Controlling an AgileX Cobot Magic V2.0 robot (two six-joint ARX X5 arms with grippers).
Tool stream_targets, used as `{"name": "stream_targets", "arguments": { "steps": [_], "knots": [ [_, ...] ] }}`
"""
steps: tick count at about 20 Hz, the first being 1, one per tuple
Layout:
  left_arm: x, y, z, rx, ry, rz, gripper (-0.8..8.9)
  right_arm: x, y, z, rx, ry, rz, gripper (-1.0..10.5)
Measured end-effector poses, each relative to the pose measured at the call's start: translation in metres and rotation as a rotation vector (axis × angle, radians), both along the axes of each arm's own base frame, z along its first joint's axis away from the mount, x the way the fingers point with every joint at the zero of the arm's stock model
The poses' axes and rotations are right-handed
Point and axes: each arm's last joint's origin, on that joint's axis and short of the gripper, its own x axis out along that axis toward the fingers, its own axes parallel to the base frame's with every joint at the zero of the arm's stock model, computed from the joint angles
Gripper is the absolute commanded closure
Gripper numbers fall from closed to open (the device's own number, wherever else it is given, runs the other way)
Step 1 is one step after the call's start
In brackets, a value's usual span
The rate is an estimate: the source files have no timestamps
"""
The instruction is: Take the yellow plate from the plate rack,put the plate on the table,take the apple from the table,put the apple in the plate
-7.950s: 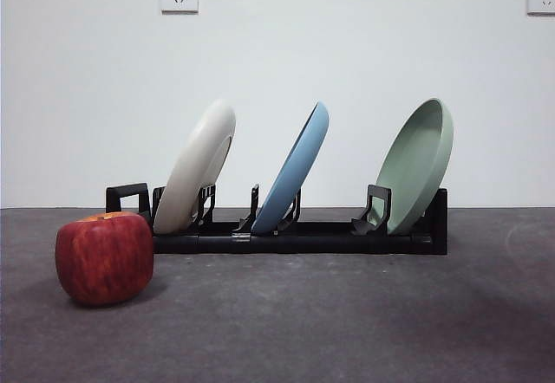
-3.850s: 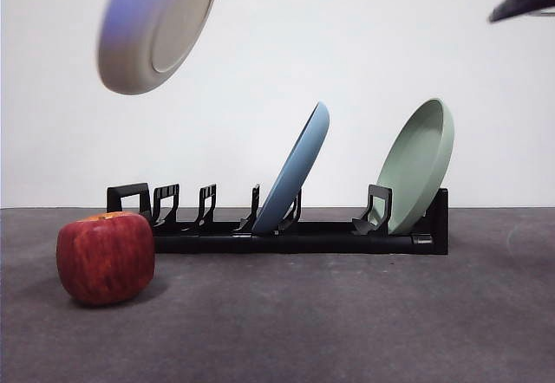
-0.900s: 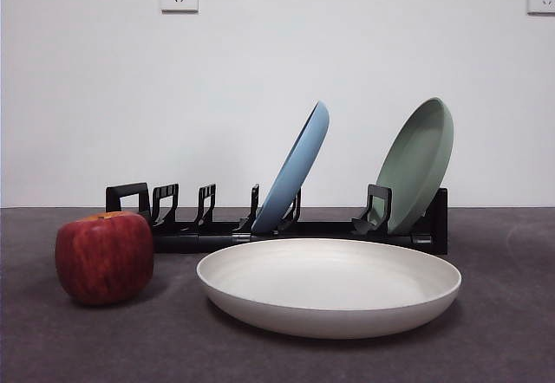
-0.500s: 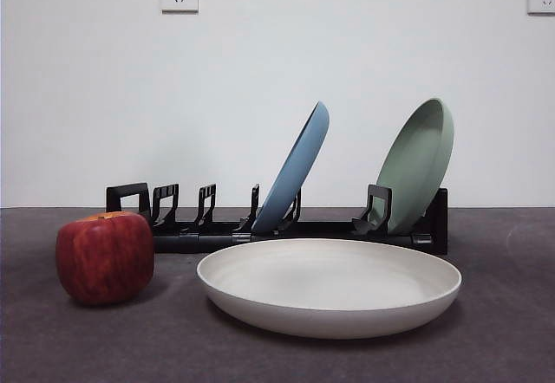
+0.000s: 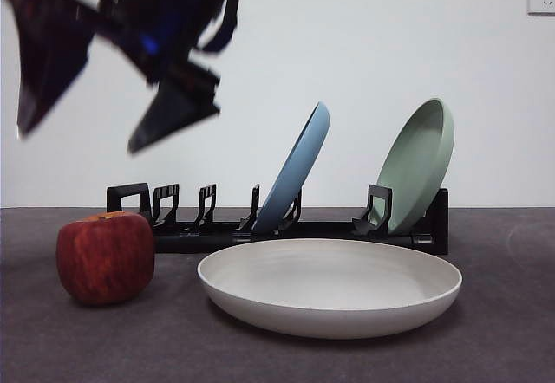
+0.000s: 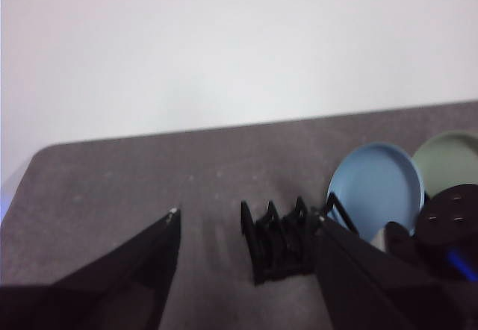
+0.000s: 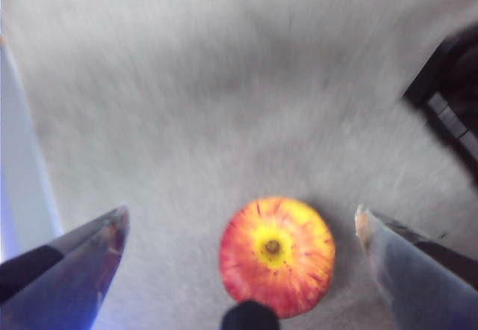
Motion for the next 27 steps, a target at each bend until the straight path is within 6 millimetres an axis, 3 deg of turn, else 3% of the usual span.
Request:
{"name": "stream_targets", "arguments": {
  "steps": [10, 13, 14, 20, 23, 27],
  "knots": [
    [-0.002, 0.001, -0.005, 0.02, 0.05, 0.0, 5.31, 0.012, 0.017, -0.07, -0.134, 0.055, 0.004, 4.7],
    [-0.003, 0.001, -0.006, 0.025, 0.06, 0.0, 5.31, 0.013, 0.018, -0.074, -0.143, 0.058, 0.002, 9.1],
    [-0.003, 0.001, -0.006, 0.027, 0.064, 0.0, 5.31, 0.013, 0.018, -0.074, -0.143, 0.057, 0.003, 9.7],
    [-0.003, 0.001, -0.007, 0.031, 0.073, 0.0, 5.31, 0.011, 0.019, -0.074, -0.151, 0.044, -0.004, 9.6],
    [-0.003, 0.001, -0.007, 0.028, 0.069, 0.0, 5.31, 0.009, 0.013, -0.059, -0.151, 0.044, -0.006, 9.6],
    [0.007, -0.005, -0.001, -0.008, 0.032, -0.066, 5.31, 0.001, -0.014, 0.009, -0.065, -0.013, -0.03, 9.6]
  ]
}}
